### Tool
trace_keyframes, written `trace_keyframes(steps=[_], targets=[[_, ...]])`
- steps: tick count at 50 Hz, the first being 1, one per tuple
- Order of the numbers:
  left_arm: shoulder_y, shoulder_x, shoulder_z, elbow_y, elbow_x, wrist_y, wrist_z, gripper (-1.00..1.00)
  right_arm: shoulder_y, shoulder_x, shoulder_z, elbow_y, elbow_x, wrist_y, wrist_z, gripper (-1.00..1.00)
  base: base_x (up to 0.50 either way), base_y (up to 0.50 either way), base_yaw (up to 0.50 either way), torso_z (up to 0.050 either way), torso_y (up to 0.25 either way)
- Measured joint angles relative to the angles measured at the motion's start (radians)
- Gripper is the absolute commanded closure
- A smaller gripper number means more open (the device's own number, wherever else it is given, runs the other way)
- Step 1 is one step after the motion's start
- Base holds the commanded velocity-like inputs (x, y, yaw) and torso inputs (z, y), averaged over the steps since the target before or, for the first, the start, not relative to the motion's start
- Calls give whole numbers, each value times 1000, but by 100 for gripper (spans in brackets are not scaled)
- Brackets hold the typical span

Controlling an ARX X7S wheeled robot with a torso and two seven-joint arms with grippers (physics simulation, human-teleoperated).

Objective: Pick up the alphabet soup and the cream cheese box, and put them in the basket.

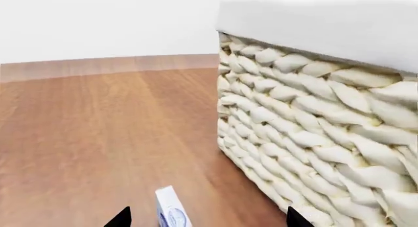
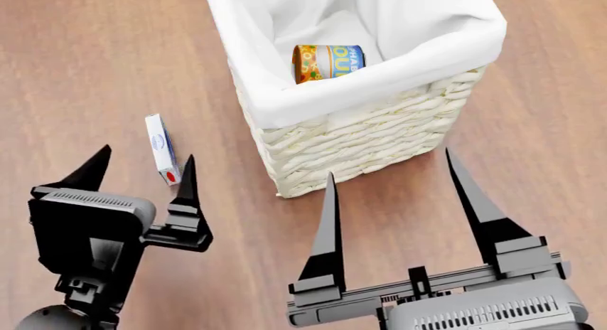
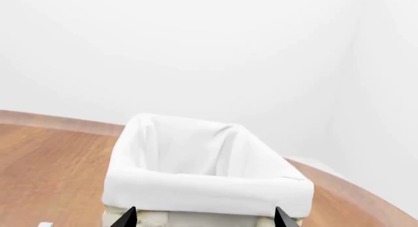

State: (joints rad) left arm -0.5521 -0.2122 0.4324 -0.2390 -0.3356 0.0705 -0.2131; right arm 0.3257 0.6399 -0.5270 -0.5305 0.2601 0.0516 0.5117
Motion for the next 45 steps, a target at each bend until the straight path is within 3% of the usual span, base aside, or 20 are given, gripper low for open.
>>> trace_keyframes(steps=[45], targets=[[-279, 152, -2, -747, 48, 281, 42, -100, -25, 2, 8, 10, 22, -17, 6, -100, 0, 0, 0, 0, 0]])
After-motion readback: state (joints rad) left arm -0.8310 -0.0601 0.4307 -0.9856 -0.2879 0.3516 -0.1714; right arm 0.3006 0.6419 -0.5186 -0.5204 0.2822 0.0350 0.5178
